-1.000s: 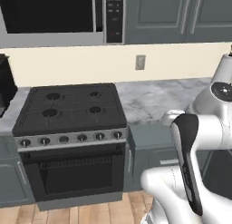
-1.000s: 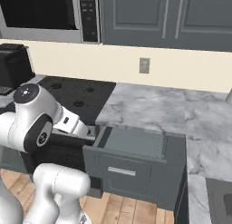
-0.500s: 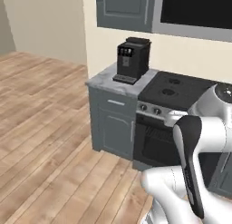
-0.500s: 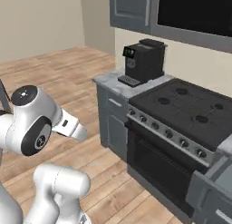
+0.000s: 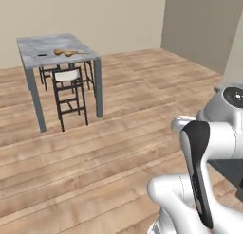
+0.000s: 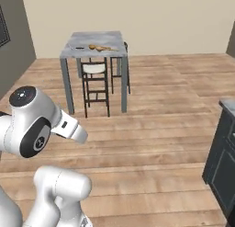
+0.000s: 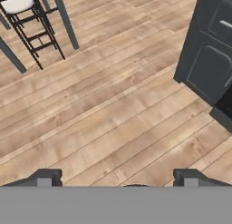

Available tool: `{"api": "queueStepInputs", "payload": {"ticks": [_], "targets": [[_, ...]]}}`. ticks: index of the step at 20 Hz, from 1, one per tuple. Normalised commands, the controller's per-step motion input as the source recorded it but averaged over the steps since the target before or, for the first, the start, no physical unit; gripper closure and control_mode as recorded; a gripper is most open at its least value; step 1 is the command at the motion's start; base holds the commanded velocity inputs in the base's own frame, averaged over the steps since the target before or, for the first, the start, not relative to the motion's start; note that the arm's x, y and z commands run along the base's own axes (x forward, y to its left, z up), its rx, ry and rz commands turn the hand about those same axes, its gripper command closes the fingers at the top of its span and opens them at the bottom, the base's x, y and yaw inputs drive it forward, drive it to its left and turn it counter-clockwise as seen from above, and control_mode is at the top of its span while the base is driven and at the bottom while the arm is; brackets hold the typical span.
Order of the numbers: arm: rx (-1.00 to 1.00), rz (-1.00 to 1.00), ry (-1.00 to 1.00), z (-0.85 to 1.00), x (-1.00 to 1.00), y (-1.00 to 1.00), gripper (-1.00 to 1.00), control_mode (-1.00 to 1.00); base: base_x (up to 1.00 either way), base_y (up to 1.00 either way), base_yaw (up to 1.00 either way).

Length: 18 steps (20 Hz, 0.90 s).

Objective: Pick up the metallic utensils from the counter and place them in the open drawer. Make sure not to pick up any wooden utensils.

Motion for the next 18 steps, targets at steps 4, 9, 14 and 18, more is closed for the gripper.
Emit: {"api": "queueStepInputs", "payload": {"ticks": [4, 9, 14, 18], "targets": [[0.00, 0.00, 0.00, 0.00, 0.00, 0.00, -1.00, 1.00, 0.77, 0.25, 0.35], [0.00, 0.00, 0.00, 0.00, 0.00, 0.00, -1.00, 1.00, 0.97, 0.07, 0.03], [0.00, 0.00, 0.00, 0.00, 0.00, 0.00, -1.00, 1.00, 1.00, 0.07, 0.00], [0.00, 0.00, 0.00, 0.00, 0.00, 0.00, -1.00, 1.00, 1.00, 0.06, 0.01]]}}
